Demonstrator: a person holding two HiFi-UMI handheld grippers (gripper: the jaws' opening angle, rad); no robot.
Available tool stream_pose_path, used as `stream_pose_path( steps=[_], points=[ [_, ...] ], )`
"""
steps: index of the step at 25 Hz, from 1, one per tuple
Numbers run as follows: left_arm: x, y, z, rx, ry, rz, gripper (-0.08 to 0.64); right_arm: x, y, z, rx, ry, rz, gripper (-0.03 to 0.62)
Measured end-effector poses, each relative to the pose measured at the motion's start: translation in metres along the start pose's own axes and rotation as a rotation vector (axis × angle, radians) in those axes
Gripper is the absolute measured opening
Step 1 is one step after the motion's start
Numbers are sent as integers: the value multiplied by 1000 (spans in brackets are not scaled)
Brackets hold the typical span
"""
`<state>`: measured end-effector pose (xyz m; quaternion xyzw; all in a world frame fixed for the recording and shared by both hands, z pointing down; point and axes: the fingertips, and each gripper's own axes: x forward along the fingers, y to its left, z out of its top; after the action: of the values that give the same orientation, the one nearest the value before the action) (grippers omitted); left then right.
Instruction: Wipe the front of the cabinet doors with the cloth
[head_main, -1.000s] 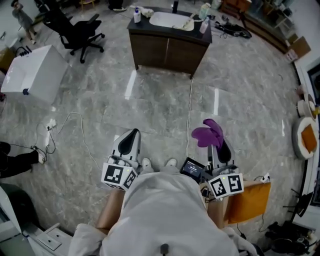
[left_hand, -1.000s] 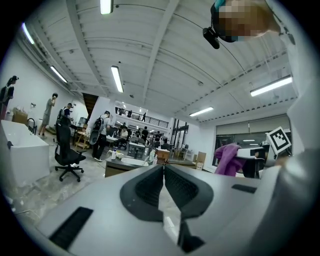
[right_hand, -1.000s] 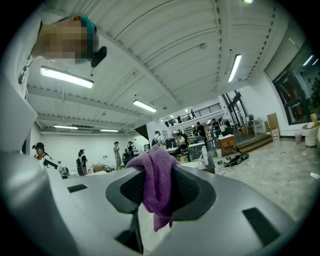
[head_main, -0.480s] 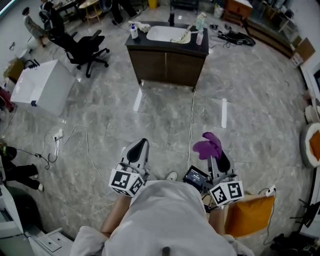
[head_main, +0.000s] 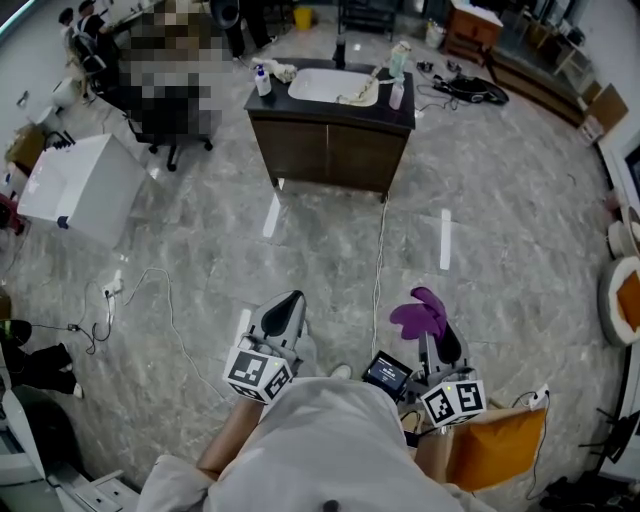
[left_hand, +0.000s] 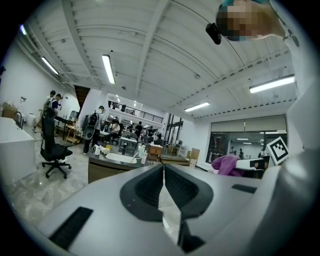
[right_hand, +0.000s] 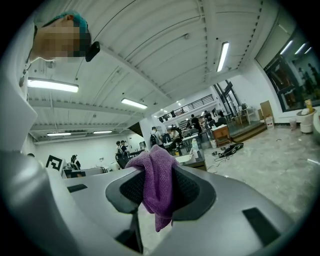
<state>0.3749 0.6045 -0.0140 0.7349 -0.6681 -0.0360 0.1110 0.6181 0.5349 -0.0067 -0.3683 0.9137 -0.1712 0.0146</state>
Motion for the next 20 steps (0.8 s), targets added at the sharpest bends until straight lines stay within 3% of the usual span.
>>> stream_pose_path(
  steps=[7, 14, 18, 20],
  points=[
    [42, 80, 6, -19, 29, 10, 17, 76, 8, 15, 46, -26, -57, 133],
    [107, 150, 56, 21, -33, -86, 17, 168, 22, 42, -15, -83, -85, 133],
    [121, 184, 65, 63, -16, -127, 17, 202, 33, 36, 14, -101, -108, 133],
    [124, 200, 63, 45, -2, -112, 17, 213, 33, 31, 9, -74, -118, 133]
  ],
)
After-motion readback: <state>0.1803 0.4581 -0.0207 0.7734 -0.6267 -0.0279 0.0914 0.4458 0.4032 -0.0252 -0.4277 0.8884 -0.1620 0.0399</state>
